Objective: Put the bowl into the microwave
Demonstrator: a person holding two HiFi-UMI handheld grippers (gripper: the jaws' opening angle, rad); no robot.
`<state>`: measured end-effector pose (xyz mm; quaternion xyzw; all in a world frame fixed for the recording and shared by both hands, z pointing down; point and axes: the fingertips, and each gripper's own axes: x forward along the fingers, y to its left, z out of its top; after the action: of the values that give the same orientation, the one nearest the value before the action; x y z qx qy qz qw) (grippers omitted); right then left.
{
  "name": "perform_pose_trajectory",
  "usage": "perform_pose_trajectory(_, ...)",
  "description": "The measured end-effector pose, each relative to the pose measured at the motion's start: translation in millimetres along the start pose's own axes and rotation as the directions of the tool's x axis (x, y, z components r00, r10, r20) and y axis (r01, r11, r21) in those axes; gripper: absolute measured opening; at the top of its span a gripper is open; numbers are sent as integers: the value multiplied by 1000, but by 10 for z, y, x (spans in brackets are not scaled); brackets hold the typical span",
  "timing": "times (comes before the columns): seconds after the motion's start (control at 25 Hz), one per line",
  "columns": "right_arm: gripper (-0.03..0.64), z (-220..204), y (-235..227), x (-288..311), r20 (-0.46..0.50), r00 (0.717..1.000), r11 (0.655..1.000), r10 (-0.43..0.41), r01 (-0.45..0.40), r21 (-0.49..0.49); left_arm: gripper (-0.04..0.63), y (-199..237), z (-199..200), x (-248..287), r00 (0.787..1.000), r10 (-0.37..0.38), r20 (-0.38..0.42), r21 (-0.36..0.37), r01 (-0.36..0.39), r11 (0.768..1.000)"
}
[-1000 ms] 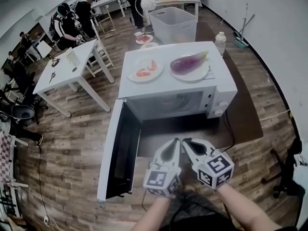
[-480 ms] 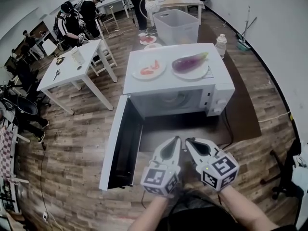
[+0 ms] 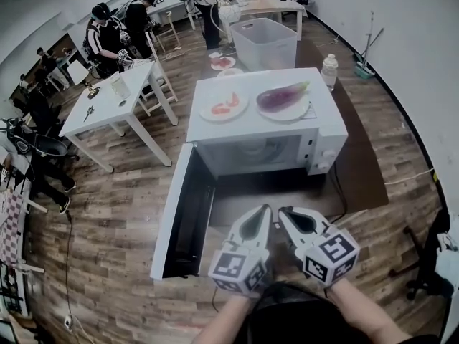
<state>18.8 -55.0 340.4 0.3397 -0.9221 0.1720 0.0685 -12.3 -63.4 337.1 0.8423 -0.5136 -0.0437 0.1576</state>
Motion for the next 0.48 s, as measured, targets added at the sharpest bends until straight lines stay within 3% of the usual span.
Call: perform_pose_trajectory(0.48, 0, 109, 42, 3, 26, 1000, 1000, 15, -15, 9, 2, -4, 89, 18, 1000, -6, 9, 38, 6, 999)
